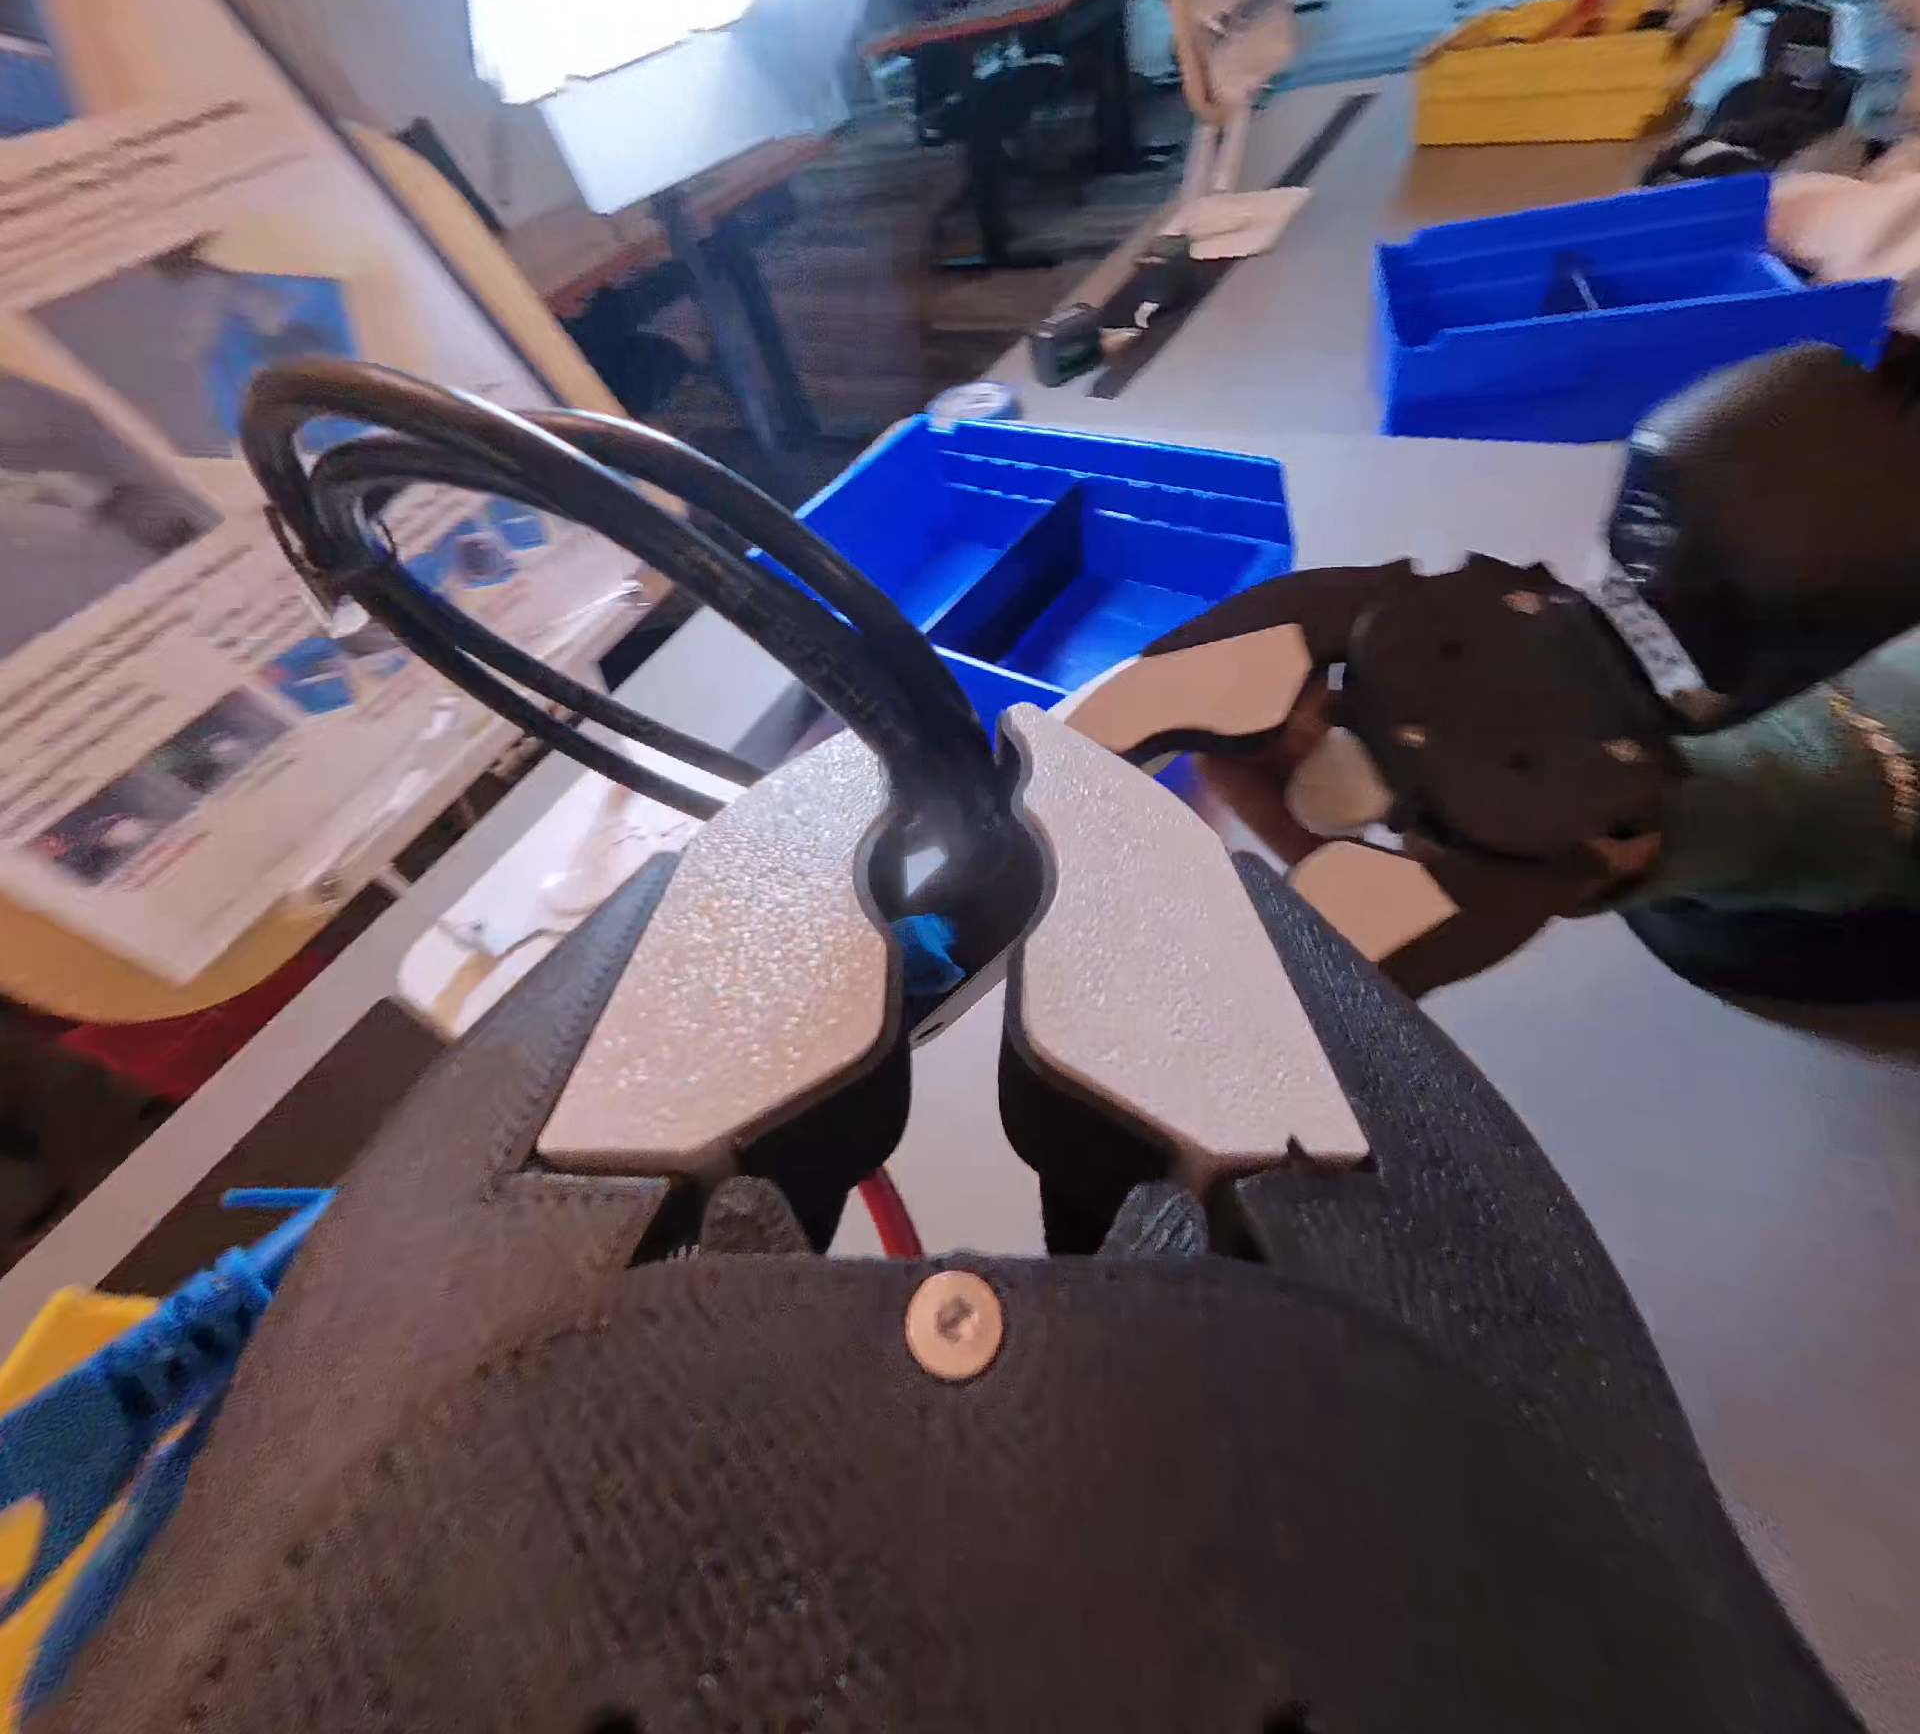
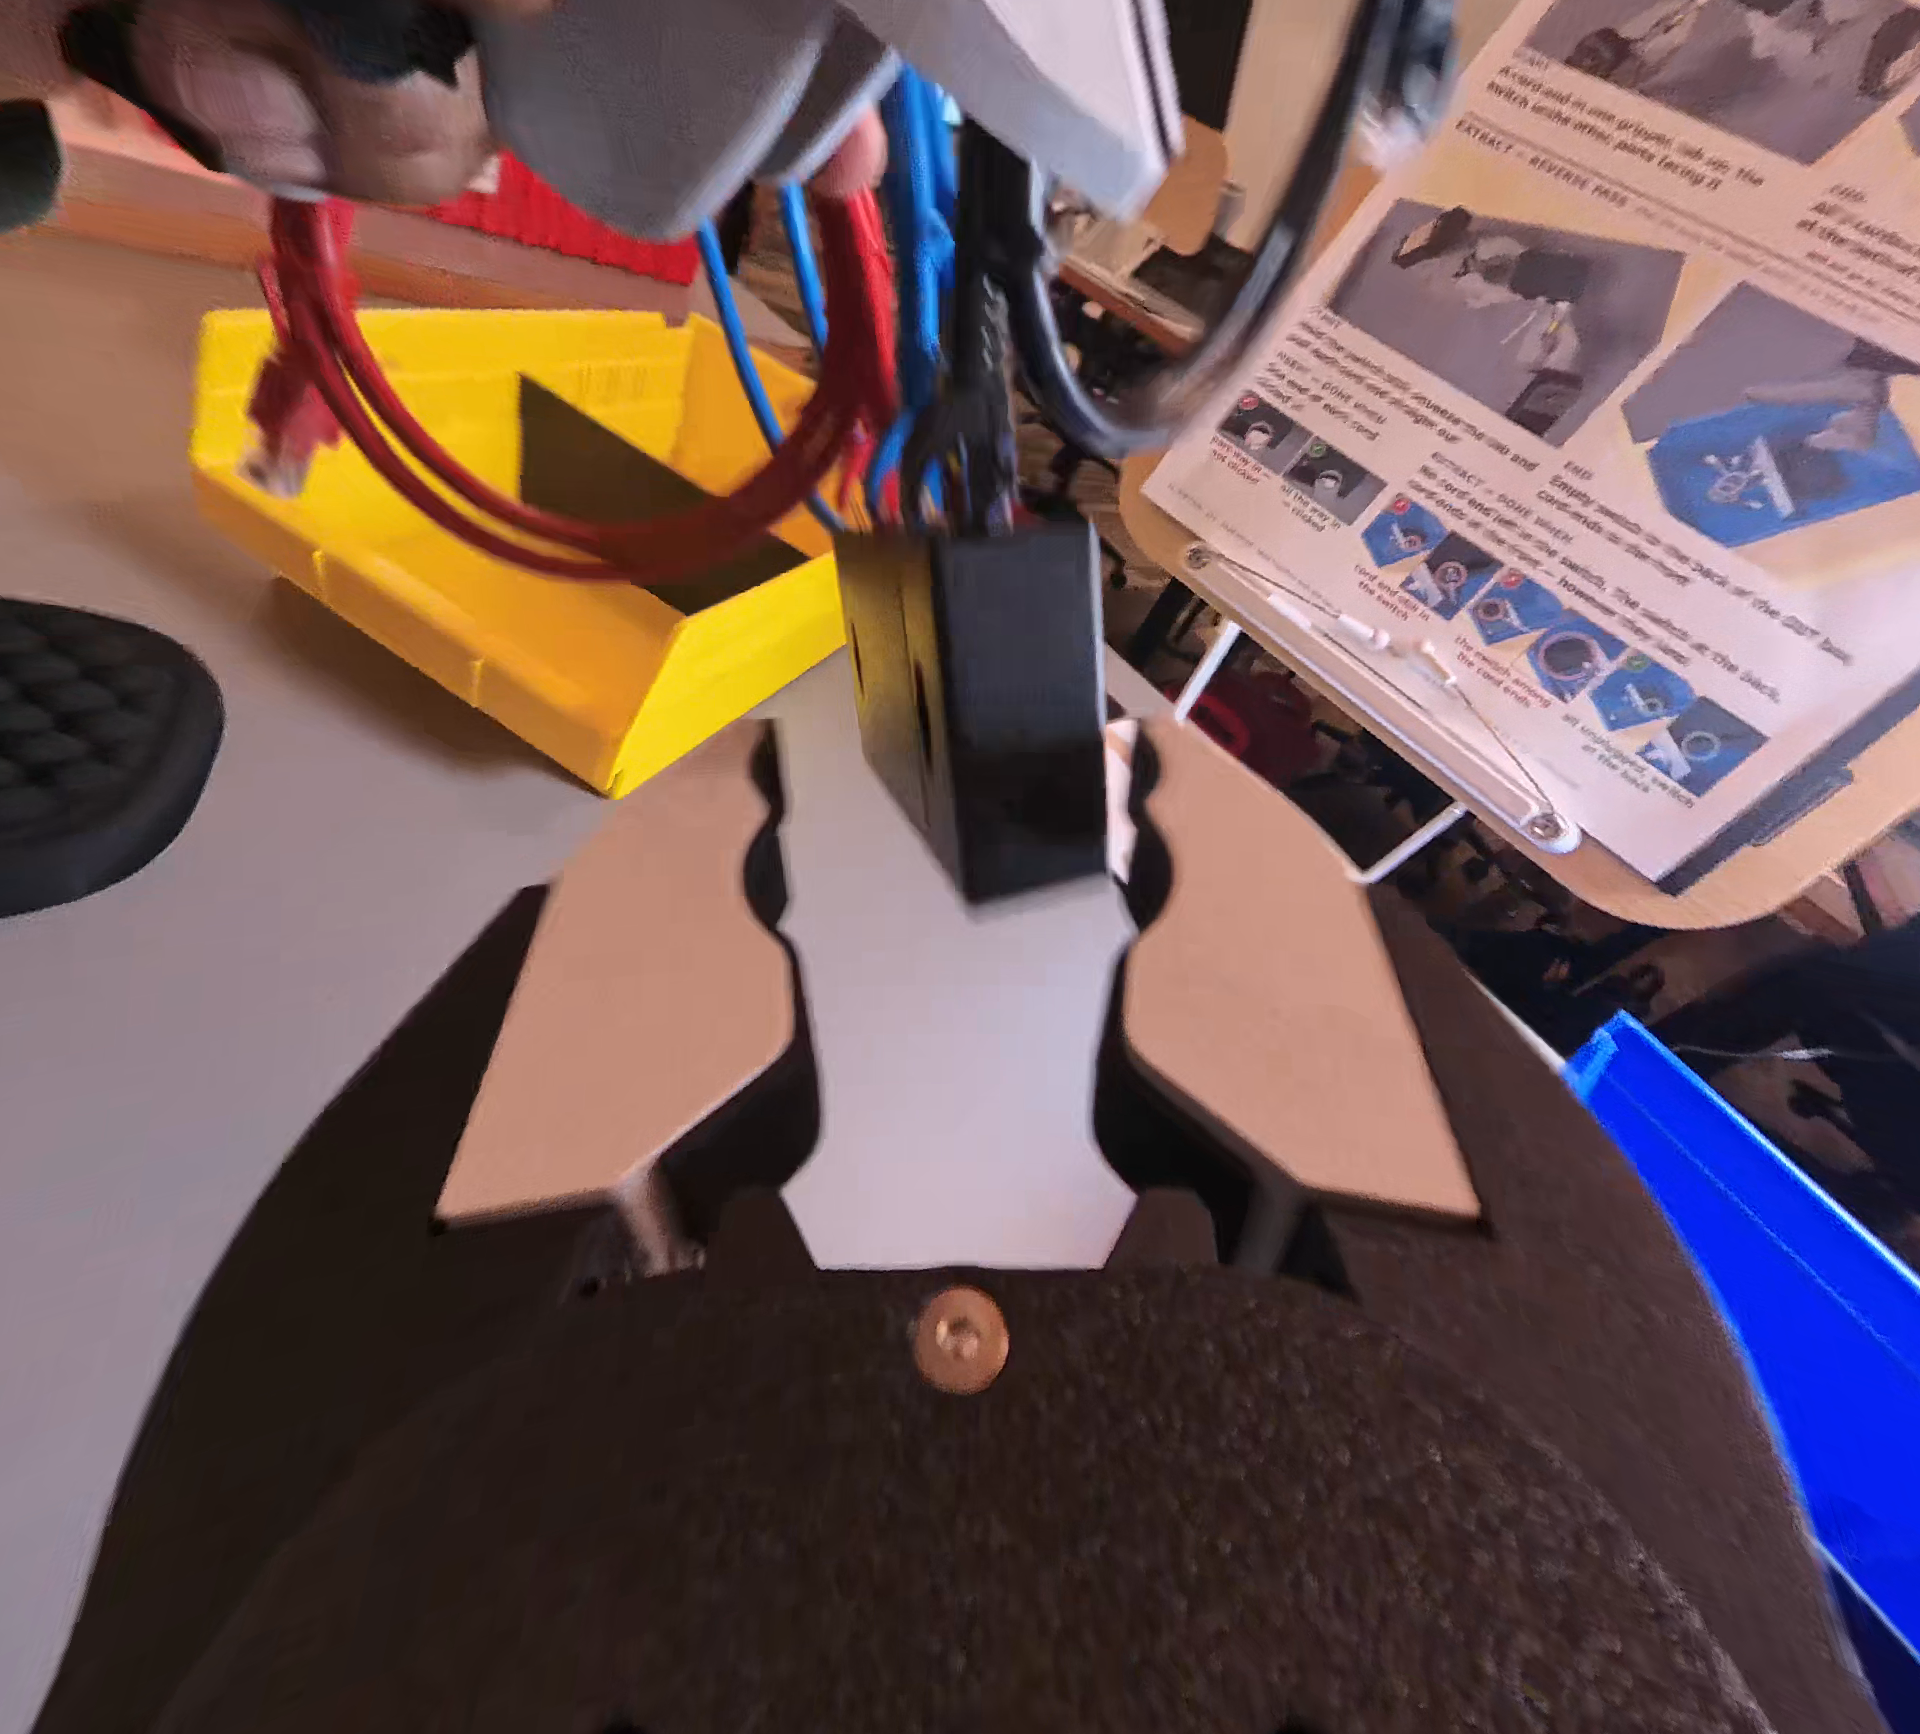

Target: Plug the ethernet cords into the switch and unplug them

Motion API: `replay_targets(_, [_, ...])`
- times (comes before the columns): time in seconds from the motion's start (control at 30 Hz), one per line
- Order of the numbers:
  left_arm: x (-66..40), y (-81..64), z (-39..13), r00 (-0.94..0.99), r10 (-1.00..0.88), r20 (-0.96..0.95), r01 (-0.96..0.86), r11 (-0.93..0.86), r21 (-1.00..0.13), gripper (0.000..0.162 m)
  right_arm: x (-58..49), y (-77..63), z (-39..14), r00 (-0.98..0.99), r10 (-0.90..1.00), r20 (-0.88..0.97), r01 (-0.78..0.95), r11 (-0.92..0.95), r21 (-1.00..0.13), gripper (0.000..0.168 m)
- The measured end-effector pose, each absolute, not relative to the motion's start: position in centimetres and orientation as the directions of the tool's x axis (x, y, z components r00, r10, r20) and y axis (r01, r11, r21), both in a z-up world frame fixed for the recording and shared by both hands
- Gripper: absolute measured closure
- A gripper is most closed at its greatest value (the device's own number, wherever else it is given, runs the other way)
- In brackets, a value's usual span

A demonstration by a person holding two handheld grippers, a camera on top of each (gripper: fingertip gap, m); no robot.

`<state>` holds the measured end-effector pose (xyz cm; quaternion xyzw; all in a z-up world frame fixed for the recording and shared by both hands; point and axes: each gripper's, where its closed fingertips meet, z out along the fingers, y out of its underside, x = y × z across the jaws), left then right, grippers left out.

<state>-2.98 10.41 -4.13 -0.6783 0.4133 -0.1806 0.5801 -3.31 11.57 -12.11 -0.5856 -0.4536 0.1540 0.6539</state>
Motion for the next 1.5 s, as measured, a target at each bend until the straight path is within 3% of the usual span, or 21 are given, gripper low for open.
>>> replay_targets(0.03, [-1.9, 9.8, -4.9, 0.567, -0.788, -0.238, -0.369, 0.015, -0.929, 0.148, -3.3, 11.3, -12.4, 0.524, 0.741, 0.421, 0.337, 0.274, -0.901, 0.130])
replay_targets(0.1, [-1.1, 9.6, -5.7, 0.550, -0.788, -0.276, -0.403, 0.039, -0.914, 0.147, -3.2, 10.7, -13.2, 0.486, 0.787, 0.379, 0.310, 0.251, -0.917, 0.141])
replay_targets(0.2, [-1.3, 10.3, -6.8, 0.535, -0.810, -0.242, -0.411, 0.001, -0.912, 0.143, -2.8, 10.7, -14.0, 0.481, 0.831, 0.281, 0.263, 0.169, -0.950, 0.141])
replay_targets(0.33, [-1.9, 10.0, -7.1, 0.531, -0.822, -0.203, -0.371, -0.010, -0.929, 0.122, -2.4, 11.1, -14.0, 0.466, 0.872, 0.151, 0.185, 0.071, -0.980, 0.141])
replay_targets(0.43, [-3.9, 9.5, -5.8, 0.633, -0.689, -0.353, -0.409, 0.090, -0.908, 0.117, -1.2, 12.0, -13.1, 0.463, 0.886, -0.002, 0.067, -0.037, -0.997, 0.141])
replay_targets(0.47, [-4.3, 8.7, -5.2, 0.637, -0.626, -0.451, -0.457, 0.165, -0.874, 0.118, -0.6, 12.5, -12.7, 0.461, 0.886, -0.054, 0.020, -0.071, -0.997, 0.141])
replay_targets(0.53, [-2.1, 4.8, -6.0, 0.532, -0.680, -0.504, -0.447, 0.280, -0.850, 0.134, 0.6, 13.4, -11.7, 0.443, 0.882, -0.163, -0.087, -0.139, -0.987, 0.141])
replay_targets(0.6, [1.1, 1.0, -10.1, 0.371, -0.861, -0.347, -0.395, 0.192, -0.898, 0.138, 1.7, 14.0, -10.6, 0.388, 0.880, -0.272, -0.216, -0.200, -0.956, 0.141])
replay_targets(0.67, [2.8, -0.4, -14.8, 0.257, -0.960, -0.114, -0.389, 0.006, -0.921, 0.131, 2.2, 13.8, -9.4, 0.296, 0.882, -0.366, -0.329, -0.266, -0.906, 0.141])
replay_targets(0.77, [2.1, 1.9, -18.3, 0.257, -0.952, 0.168, -0.287, -0.242, -0.927, 0.122, 2.2, 12.6, -8.0, 0.139, 0.886, -0.441, -0.448, -0.341, -0.826, 0.141])
replay_targets(0.83, [1.1, 4.1, -17.4, 0.237, -0.903, 0.359, -0.077, -0.386, -0.919, 0.110, 1.7, 11.6, -7.8, 0.061, 0.883, -0.465, -0.488, -0.380, -0.786, 0.141])
replay_targets(0.9, [-0.3, 6.2, -15.4, 0.200, -0.868, 0.454, 0.147, -0.431, -0.890, 0.096, 0.7, 11.0, -8.5, 0.027, 0.880, -0.474, -0.475, -0.406, -0.781, 0.141])
replay_targets(0.97, [-1.7, 7.0, -13.6, 0.207, -0.891, 0.404, 0.255, -0.350, -0.902, 0.093, -0.8, 10.5, -10.2, 0.033, 0.878, -0.477, -0.424, -0.420, -0.802, 0.141])
replay_targets(1.0, [-2.1, 7.3, -13.6, 0.250, -0.898, 0.362, 0.243, -0.303, -0.921, 0.095, -1.6, 10.3, -11.1, 0.035, 0.877, -0.479, -0.400, -0.427, -0.811, 0.140])
replay_targets(1.07, [-3.0, 8.4, -15.2, 0.373, -0.884, 0.282, 0.170, -0.234, -0.957, 0.119, -2.4, 10.2, -12.0, 0.026, 0.866, -0.500, -0.391, -0.451, -0.802, 0.141])
replay_targets(1.17, [-4.1, 8.6, -16.2, 0.327, -0.867, 0.375, 0.213, -0.319, -0.923, 0.138, -3.3, 9.7, -13.2, 0.022, 0.860, -0.510, -0.343, -0.473, -0.812, 0.141])
replay_targets(1.2, [-4.3, 8.7, -16.5, 0.310, -0.856, 0.414, 0.222, -0.358, -0.907, 0.136, -3.4, 9.5, -13.4, 0.013, 0.859, -0.512, -0.339, -0.478, -0.810, 0.140])
replay_targets(1.23, [-4.3, 9.2, -17.0, 0.324, -0.839, 0.437, 0.216, -0.384, -0.898, 0.115, -3.4, 9.3, -13.4, -0.021, 0.850, -0.526, -0.347, -0.500, -0.794, 0.141])
replay_targets(1.27, [-4.1, 9.4, -17.4, 0.325, -0.835, 0.443, 0.199, -0.397, -0.896, 0.107, -3.5, 9.0, -13.5, -0.054, 0.837, -0.545, -0.353, -0.526, -0.773, 0.141])
replay_targets(1.4, [-3.7, 8.5, -17.6, 0.291, -0.862, 0.414, 0.184, -0.375, -0.909, 0.131, -3.8, 9.2, -14.3, -0.026, 0.829, -0.558, -0.317, -0.536, -0.782, 0.140])
replay_targets(1.5, [-3.3, 8.0, -17.4, 0.271, -0.884, 0.381, 0.173, -0.345, -0.923, 0.128, -3.7, 9.2, -14.5, -0.027, 0.826, -0.564, -0.309, -0.543, -0.781, 0.141])
